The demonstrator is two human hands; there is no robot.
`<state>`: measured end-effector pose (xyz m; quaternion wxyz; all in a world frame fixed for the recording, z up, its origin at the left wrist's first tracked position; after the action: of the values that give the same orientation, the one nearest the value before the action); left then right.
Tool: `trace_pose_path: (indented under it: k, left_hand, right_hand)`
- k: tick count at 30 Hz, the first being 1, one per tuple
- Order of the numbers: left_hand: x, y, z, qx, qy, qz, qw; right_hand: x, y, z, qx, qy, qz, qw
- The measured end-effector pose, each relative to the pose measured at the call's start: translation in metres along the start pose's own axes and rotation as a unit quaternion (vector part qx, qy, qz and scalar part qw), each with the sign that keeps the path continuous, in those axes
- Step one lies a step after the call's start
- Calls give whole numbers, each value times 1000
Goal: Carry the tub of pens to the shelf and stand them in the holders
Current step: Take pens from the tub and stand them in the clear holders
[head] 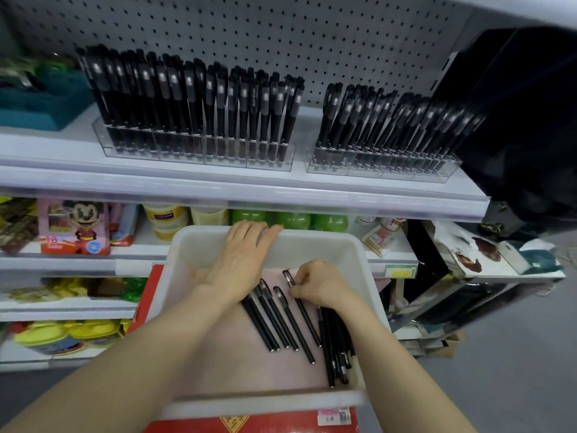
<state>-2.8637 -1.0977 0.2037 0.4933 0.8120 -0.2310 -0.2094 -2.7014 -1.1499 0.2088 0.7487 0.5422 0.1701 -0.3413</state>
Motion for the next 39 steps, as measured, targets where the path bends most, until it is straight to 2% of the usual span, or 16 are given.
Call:
trace_pose_path:
  k: [4,8,11,17,22,26,33,39]
  left_hand:
    - [-1,14,-1,-42,-14,-25,999]
    - [1,47,-22,0,-41,-33,999]
    - [8,74,-53,35,-45,-17,998]
    - [15,94,-123,89,-28,-16,996]
    - [15,85,-146,91,-16,-13,996]
    - [14,81,-147,106,-11,-13,994]
    - [15,79,-146,111,-9,1,994]
    - [14,75,-146,106,-7,9,994]
  right_hand:
    - [-13,42,13,20,36,-165,985]
    - [-30,107,22,106,145,-210,961]
    - [-37,154,22,186,198,-256,928]
    - [-66,222,19,341,289,-248,860]
    - [-85,239,2,395,317,-246,827]
    - [-90,238,-19,399,313,-219,833]
    - [-77,210,-47,357,267,-156,881]
    - [-76,205,-45,374,259,-169,874]
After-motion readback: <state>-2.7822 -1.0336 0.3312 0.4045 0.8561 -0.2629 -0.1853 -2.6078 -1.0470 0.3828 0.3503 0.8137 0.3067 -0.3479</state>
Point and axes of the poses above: each hand's wrist, its own z-axis away from the middle knuckle, its own y-axis out of the back of the hand, x = y × z, the point moved 3 cm from there along -z, towards the middle knuckle, and after that the axes turned 13 degrees about -z, right-handed, at the moved point
